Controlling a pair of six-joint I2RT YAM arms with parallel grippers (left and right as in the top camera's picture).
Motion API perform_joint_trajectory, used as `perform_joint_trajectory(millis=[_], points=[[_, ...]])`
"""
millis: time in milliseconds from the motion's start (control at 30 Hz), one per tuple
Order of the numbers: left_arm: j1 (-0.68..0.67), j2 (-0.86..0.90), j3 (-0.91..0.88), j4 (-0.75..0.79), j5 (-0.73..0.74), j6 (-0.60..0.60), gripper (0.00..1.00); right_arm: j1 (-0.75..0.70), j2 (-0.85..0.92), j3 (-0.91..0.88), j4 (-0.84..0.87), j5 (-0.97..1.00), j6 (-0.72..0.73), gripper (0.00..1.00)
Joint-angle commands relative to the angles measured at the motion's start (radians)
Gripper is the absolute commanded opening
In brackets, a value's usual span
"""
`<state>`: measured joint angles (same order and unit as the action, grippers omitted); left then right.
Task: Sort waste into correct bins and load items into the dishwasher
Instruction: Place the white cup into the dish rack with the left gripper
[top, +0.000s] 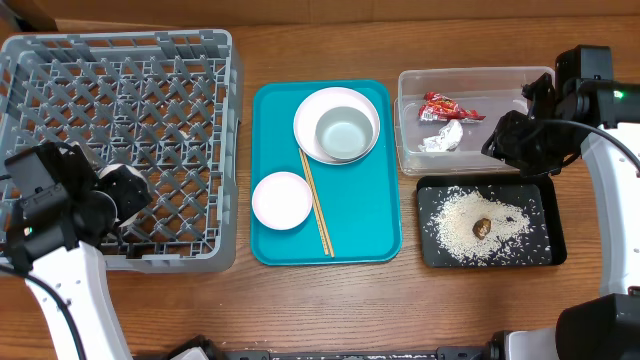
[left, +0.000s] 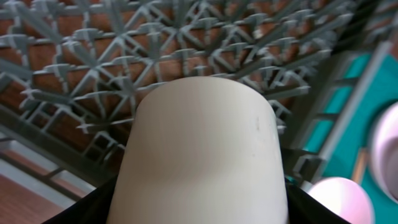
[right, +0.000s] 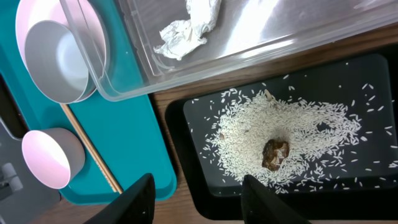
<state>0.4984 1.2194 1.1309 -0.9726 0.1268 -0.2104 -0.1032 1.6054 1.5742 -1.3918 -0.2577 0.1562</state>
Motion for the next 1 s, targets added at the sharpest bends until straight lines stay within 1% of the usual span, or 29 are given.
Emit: perform_joint_trajectory(millis=[0, 133, 267, 300, 367, 467, 533, 633, 767, 867, 967], points=[[0.002, 0.082, 0.014, 0.002, -0.111, -0.012, 0.08, 0.002, -0.021, 0.005, -0.001, 0.010, -0.008, 0.47], [0.002, 0.176, 0.014, 0.029, -0.104, -0.014, 0.09, 0.002, -0.021, 0.005, -0.003, 0.010, -0.008, 0.47], [0.002, 0.259, 0.014, 0.071, -0.077, -0.014, 0.21, 0.002, -0.021, 0.005, -0.005, 0.010, -0.008, 0.47], [0.001, 0.276, 0.014, 0.083, -0.063, -0.013, 0.26, 0.002, -0.021, 0.005, -0.006, 0.010, -0.008, 0.47], [0.000, 0.304, 0.014, 0.098, -0.047, -0.010, 0.58, 0.002, -0.021, 0.005, -0.006, 0.010, -0.008, 0.47], [0.000, 0.316, 0.016, 0.116, -0.048, -0.010, 1.00, 0.002, -0.021, 0.005, -0.006, 0.010, -0.008, 0.47], [0.000, 0.315, 0.034, 0.110, -0.048, -0.009, 1.00, 0.002, -0.021, 0.005, -0.006, 0.010, -0.008, 0.47], [-0.005, 0.315, 0.102, 0.058, -0.044, -0.010, 1.00, 0.002, -0.021, 0.005, -0.010, 0.010, -0.008, 0.46], [-0.034, 0.309, 0.230, -0.030, 0.036, 0.006, 1.00, 0.002, -0.021, 0.005, -0.012, 0.010, -0.008, 0.47], [-0.097, 0.291, 0.304, -0.073, 0.090, 0.007, 1.00, 0.002, -0.021, 0.005, -0.012, 0.010, -0.008, 0.47], [-0.207, 0.264, 0.312, -0.076, 0.110, 0.030, 1.00, 0.002, -0.021, 0.005, -0.012, 0.010, -0.008, 0.47]])
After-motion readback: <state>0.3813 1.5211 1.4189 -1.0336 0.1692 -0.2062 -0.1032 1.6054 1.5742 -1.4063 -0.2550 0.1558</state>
